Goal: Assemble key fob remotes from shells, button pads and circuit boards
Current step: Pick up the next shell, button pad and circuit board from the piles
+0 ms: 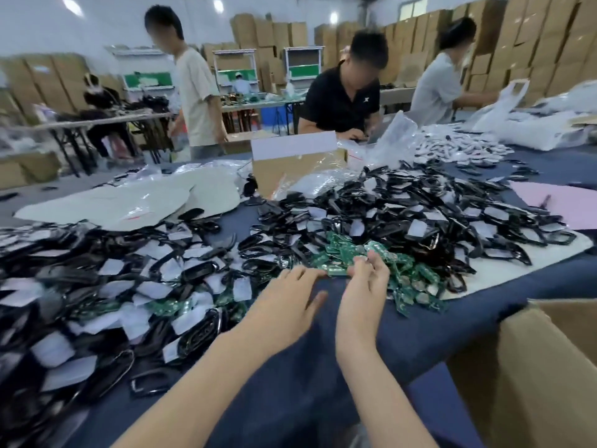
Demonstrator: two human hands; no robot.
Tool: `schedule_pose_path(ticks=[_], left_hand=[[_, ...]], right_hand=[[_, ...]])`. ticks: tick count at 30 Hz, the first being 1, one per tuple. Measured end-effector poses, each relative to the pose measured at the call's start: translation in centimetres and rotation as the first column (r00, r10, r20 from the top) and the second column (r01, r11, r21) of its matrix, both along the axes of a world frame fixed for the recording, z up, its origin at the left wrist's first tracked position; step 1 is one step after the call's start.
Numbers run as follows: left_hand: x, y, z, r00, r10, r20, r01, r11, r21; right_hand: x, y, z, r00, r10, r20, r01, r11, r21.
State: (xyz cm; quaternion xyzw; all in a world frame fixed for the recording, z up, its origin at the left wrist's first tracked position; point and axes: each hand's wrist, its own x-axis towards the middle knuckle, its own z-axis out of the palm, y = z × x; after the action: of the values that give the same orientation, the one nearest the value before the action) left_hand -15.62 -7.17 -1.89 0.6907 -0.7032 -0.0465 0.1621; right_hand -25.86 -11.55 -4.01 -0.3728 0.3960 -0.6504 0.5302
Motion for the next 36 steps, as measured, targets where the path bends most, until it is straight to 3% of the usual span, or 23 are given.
schedule_pose_path(ticks=[3,7,13,18,21,30,33,36], left_hand=[[4.3,2.6,-2.2,0.958,0.115,0.262,-0.123,0.992,0.015],[6.3,2.5,-3.1,0.897,0.198,0.395,-0.178,0.98,-0.087],[8.9,-1.6,-3.0,0.881,0.24,0.408,-0.236,0.97,-0.062],[8.9,-2.9,-1.9,0.877,0.227,0.424,-0.234,0.972,-0.036],[9.1,-1.6,-1.5,0.878,0.251,0.407,-0.232,0.968,-0.097],[12.6,2.1,-1.4,0.912,0.278,0.302,-0.266,0.961,-0.08],[14.2,2.7,-0.8,0.915,0.307,0.264,-0.305,0.951,-0.048],[15.8,2.9,-0.7,0.909,0.346,0.232,-0.35,0.936,-0.028]], right_hand=[[3.5,0.7,-0.4,0.989,0.101,-0.105,-0.097,0.995,0.037],[6.1,0.5,-0.7,0.947,0.161,-0.276,-0.151,0.987,0.056],[8.3,-0.5,-1.1,0.851,0.111,-0.513,-0.182,0.979,-0.089],[10.4,-2.5,-0.3,0.812,0.066,-0.579,-0.196,0.966,-0.166],[11.7,-3.6,-0.2,0.782,0.063,-0.62,-0.241,0.948,-0.208],[16.4,-5.5,0.1,0.595,0.264,-0.759,-0.573,0.802,-0.169],[16.9,-5.9,-0.7,0.505,0.203,-0.839,-0.605,0.776,-0.176],[17.1,-6.2,-1.9,0.295,0.002,-0.956,-0.645,0.738,-0.198]])
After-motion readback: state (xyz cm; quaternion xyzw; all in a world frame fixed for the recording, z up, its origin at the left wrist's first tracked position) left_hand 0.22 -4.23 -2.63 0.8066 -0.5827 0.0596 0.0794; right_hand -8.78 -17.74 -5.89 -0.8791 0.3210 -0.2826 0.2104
